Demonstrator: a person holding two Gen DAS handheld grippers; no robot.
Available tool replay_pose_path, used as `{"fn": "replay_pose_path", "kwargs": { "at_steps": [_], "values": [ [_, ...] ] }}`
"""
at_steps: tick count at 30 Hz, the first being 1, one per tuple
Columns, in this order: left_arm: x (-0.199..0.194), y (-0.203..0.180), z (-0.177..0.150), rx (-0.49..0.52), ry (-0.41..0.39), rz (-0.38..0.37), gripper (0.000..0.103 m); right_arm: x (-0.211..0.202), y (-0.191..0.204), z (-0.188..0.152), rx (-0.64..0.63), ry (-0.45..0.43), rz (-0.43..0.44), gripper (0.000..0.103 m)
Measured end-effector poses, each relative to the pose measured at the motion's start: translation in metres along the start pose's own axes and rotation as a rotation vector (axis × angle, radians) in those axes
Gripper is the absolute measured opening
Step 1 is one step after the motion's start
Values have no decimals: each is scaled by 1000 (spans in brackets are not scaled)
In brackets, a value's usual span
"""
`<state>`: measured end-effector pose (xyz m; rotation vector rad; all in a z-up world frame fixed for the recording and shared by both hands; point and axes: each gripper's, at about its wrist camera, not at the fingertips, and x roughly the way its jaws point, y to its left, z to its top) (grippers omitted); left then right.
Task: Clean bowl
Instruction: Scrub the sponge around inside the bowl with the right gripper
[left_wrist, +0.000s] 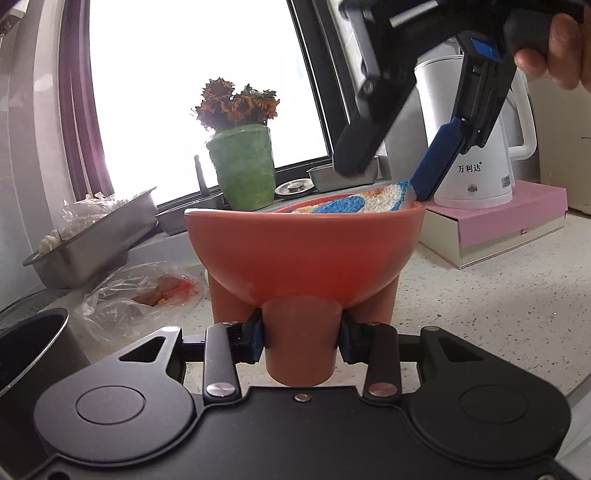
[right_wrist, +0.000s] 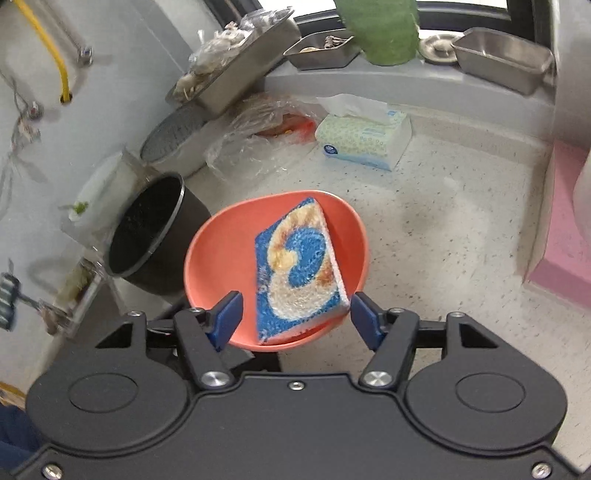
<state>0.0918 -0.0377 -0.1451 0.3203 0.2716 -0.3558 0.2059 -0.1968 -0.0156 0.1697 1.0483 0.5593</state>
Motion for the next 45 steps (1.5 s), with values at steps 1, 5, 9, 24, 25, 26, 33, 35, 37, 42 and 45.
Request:
{"fn": "replay_pose_path", "kwargs": {
  "at_steps": [1, 5, 9, 24, 25, 26, 33, 35, 37, 42, 45],
  "values": [
    [0, 1, -1, 1, 1, 0, 37, 1, 0, 0, -1, 4, 0, 69],
    [1, 2, -3, 21, 10, 13, 37, 3, 7, 2, -26, 13, -15, 47],
    [1, 2, -4, 15, 19, 20, 37, 7, 11, 1, -47, 28, -27, 26],
    [-4, 9, -18, -118, 20, -80, 37, 18, 13, 5, -141, 144, -10, 25],
    [-5, 8, -20, -129, 13, -81, 37, 20, 15, 6, -154, 159, -6, 28],
    [-6, 7, -21, -136, 9, -80, 37, 23, 17, 7, -173, 177, -4, 29],
    [-7, -3, -30, -167, -6, -91, 37, 47, 21, 11, -219, 242, -46, 57],
    [-7, -5, -31, -158, -10, -98, 37, 54, 21, 12, -231, 252, -51, 62],
    [-7, -6, -33, -166, -14, -104, 37, 60, 20, 14, -231, 259, -45, 62],
    [-7, -3, -45, -221, 5, -96, 37, 70, 14, 19, -218, 279, -50, 34],
    [-7, -1, -54, -231, 24, -82, 37, 74, 16, 18, -227, 288, -55, 21]
  ]
}}
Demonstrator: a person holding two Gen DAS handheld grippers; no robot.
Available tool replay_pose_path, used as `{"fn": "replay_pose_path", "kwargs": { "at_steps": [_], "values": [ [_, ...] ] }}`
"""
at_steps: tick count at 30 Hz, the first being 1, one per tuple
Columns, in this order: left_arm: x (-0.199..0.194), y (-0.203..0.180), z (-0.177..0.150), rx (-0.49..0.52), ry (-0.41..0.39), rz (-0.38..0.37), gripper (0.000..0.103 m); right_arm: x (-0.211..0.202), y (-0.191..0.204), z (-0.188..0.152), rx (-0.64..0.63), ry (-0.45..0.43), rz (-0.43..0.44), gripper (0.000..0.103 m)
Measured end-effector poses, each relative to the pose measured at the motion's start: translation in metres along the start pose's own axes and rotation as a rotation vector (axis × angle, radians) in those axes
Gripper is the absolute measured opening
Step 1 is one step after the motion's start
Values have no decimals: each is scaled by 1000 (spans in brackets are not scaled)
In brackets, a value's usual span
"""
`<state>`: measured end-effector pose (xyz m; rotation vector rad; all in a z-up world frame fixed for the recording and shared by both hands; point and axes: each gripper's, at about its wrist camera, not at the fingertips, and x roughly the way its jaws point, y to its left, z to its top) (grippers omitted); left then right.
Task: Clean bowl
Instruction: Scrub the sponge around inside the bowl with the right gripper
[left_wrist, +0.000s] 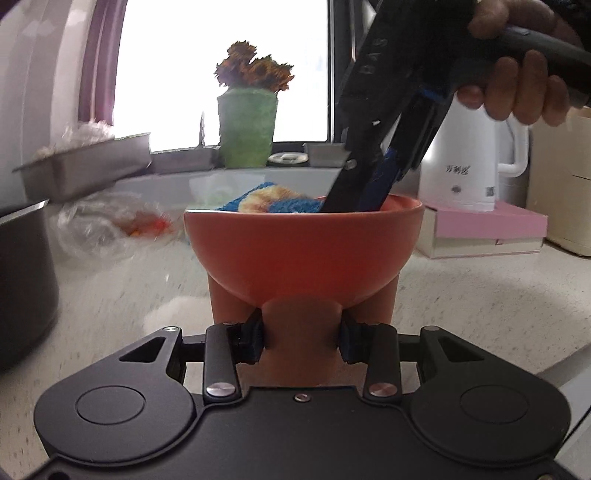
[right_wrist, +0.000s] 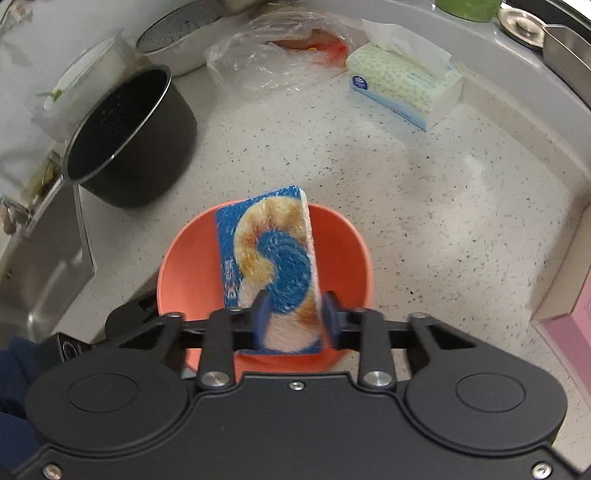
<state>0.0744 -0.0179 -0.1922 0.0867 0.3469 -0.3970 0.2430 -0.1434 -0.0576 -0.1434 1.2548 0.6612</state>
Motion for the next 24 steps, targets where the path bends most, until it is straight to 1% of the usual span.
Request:
{"fn": "replay_pose_path", "kwargs": {
  "at_steps": [1, 2, 9, 13, 15, 17, 19, 22, 23, 24],
  "values": [
    [0, 1, -3, -1, 5, 5, 37, 0, 0, -1, 6, 1, 5, 18],
    [0, 2, -7, -2, 8, 8, 37, 0, 1, -1, 12, 0, 10, 17],
    [0, 3, -16, 4, -20, 18, 38, -1, 8, -6, 35, -2, 27, 16],
    [0, -2, -22, 45, -50, 43, 38, -2, 9, -7, 42, -5, 20, 16],
    [0, -4, -26, 35, -60, 49, 38, -1, 8, -8, 52, -5, 19, 16],
    [1, -1, -25, -6, -47, 42, 38, -3, 8, -9, 60, -6, 14, 16],
    [2, -2, -21, 4, -30, 45, 38, -4, 10, -9, 60, -10, 10, 16],
    [3, -1, -16, -8, -4, 45, 39, -4, 12, -8, 61, -12, 7, 16],
    [3, 0, -15, -17, 3, 41, 40, -5, 13, -8, 61, -12, 8, 16],
    [3, 1, -15, -24, 8, 38, 46, -5, 13, -8, 60, -12, 8, 16]
  ]
}}
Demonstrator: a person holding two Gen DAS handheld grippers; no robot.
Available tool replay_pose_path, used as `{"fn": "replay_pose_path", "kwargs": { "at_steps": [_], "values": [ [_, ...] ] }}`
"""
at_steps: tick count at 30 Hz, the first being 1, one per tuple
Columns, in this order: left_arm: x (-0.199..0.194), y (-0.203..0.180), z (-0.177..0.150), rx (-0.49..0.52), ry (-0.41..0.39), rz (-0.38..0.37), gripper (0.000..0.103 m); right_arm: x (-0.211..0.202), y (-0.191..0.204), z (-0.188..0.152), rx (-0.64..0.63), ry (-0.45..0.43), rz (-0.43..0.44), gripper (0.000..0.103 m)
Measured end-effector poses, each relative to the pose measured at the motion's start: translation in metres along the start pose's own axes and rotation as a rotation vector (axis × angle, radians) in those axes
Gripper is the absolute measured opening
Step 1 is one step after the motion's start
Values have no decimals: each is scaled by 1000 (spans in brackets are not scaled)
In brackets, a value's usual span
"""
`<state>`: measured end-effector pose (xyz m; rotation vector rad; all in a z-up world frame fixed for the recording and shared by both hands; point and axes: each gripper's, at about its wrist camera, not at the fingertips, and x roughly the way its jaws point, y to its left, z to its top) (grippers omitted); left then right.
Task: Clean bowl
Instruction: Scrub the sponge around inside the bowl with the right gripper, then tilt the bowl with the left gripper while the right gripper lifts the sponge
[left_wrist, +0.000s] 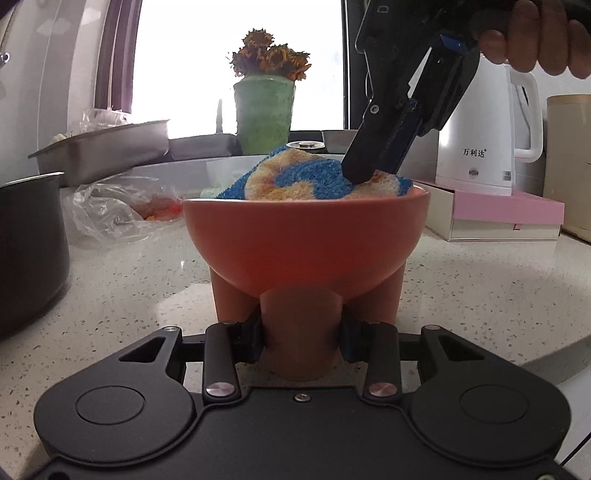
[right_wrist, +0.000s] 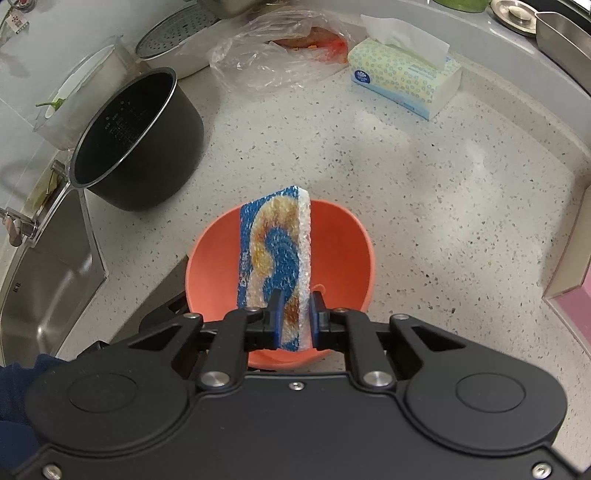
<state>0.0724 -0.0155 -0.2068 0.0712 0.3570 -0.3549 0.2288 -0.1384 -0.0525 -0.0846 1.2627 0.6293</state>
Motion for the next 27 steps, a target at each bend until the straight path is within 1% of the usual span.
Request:
{"fn": "replay_pose_path", "kwargs": {
  "at_steps": [1, 3, 5, 9, 12, 14, 16, 17, 18, 20, 23, 25, 27],
  "values": [
    [-1, 1, 0, -2, 3, 1, 64, 0, 0, 0, -1, 0, -2, 16],
    [-6, 2, -3, 3, -14, -4, 89, 0, 0, 1, 3, -2, -1, 16],
    [-13, 2, -5, 22, -43, 2, 89, 1, -1, 1, 11, -7, -4, 16],
    [-21, 4, 0, 35, -25, -22, 89, 0, -3, 0, 17, -11, 2, 16],
    [-28, 16, 13, 12, 13, -98, 89, -6, -3, 0, 13, -27, 8, 16],
    [-30, 30, 26, -31, 79, -214, 89, -11, -4, 1, 11, -39, 9, 16],
    [-32, 42, 38, -78, 125, -284, 89, -15, -4, 2, 1, -47, 6, 16],
    [-33, 51, 47, -107, 163, -323, 89, -17, -4, 2, -9, -51, 0, 16],
    [-33, 55, 54, -121, 188, -344, 89, -18, -4, 3, -17, -52, -5, 16],
    [-31, 64, 72, -111, 253, -369, 89, -19, -5, 2, -32, -51, -17, 16],
    [-27, 72, 96, -82, 313, -383, 89, -19, -6, 0, -58, -51, -37, 16],
    [-23, 75, 108, -75, 342, -372, 89, -20, -7, -2, -67, -54, -41, 16],
    [-14, 78, 118, -90, 400, -358, 89, -21, -5, -3, -78, -66, -50, 16]
  ]
}}
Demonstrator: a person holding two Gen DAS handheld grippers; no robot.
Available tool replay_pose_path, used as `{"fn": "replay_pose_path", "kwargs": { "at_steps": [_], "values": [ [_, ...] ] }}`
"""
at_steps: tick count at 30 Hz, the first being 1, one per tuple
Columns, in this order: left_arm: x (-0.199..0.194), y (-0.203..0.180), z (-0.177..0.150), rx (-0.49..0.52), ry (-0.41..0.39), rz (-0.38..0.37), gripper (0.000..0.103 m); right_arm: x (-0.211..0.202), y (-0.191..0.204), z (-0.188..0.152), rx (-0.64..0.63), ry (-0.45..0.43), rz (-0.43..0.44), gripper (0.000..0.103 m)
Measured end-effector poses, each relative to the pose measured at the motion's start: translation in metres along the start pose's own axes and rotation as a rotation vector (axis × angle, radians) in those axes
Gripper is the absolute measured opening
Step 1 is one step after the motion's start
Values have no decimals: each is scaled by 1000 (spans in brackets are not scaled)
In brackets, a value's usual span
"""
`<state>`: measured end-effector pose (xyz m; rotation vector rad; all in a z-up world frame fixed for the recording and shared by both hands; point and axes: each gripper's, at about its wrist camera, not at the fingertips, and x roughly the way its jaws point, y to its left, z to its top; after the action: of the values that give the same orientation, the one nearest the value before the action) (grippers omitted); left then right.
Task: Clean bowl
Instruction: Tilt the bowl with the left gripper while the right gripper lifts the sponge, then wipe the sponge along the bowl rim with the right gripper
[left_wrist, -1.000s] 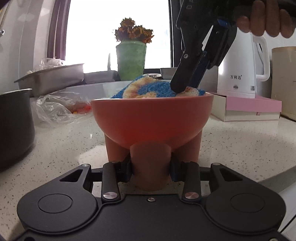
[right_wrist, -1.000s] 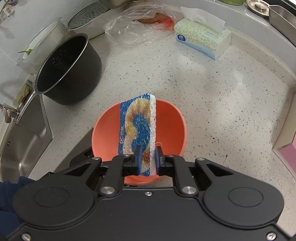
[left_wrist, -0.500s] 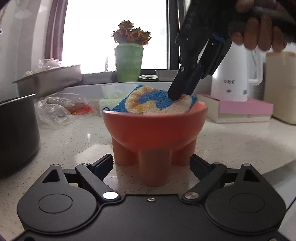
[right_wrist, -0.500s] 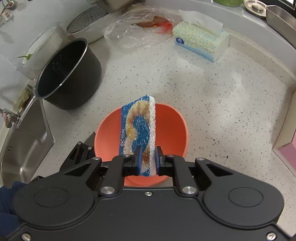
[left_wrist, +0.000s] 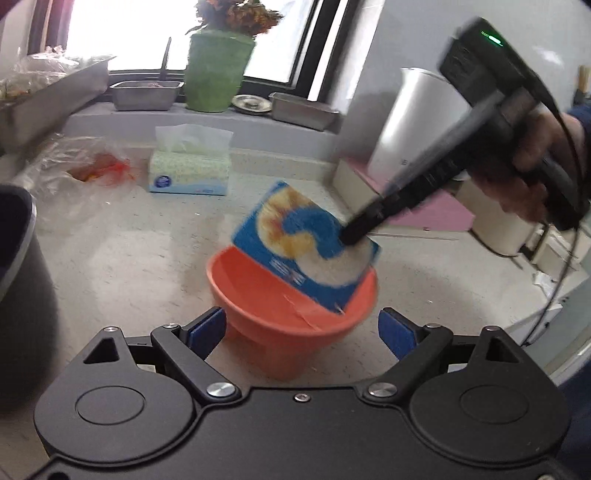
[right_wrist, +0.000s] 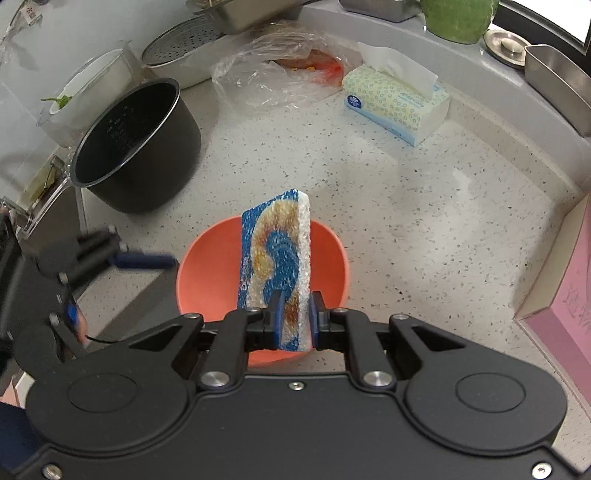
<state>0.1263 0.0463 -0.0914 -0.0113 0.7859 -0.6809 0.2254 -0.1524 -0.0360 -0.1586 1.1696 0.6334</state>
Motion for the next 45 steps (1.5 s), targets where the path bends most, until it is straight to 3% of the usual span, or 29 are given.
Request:
{"fn": "replay_pose_path", "kwargs": {
  "at_steps": [6, 11, 13, 20, 25, 28, 30, 32, 33, 36, 37, 39, 42, 45],
  "values": [
    [25, 9, 17, -111, 176, 48, 81, -5, 5, -2, -42, -36, -46, 16],
    [36, 19, 29, -117, 261, 16, 74, -9, 6, -6, -74, -42, -67, 16],
    [38, 22, 33, -105, 284, 16, 65, -10, 5, -7, -79, -46, -72, 16],
    [46, 29, 46, -26, 349, 37, 54, -17, 1, -12, -63, -71, -83, 16],
    [52, 37, 57, -17, 383, 68, 33, -18, 2, -14, -57, -83, -87, 16],
    [56, 36, 62, -8, 390, 79, 26, -20, 3, -16, -53, -90, -92, 16],
    [56, 35, 63, 13, 388, 77, 26, -22, 1, -17, -45, -97, -96, 16],
    [47, 32, 66, 59, 329, 93, 31, -25, -1, -18, -37, -103, -98, 16],
    [40, 30, 67, 78, 287, 97, 38, -26, -2, -19, -33, -105, -97, 16],
    [15, 29, 67, 116, 180, 107, 73, -30, -6, -22, -20, -110, -97, 16],
    [8, 27, 64, 143, 176, 106, 77, -31, -6, -23, -16, -111, -96, 16],
    [-5, 21, 54, 214, 178, 97, 77, -34, -6, -27, -11, -113, -93, 16],
    [-13, -1, 23, 445, 188, 108, 77, -37, -7, -31, -6, -117, -86, 16],
    [5, -17, -10, 591, 164, 132, 77, -36, -8, -34, 2, -116, -80, 16]
  ]
}}
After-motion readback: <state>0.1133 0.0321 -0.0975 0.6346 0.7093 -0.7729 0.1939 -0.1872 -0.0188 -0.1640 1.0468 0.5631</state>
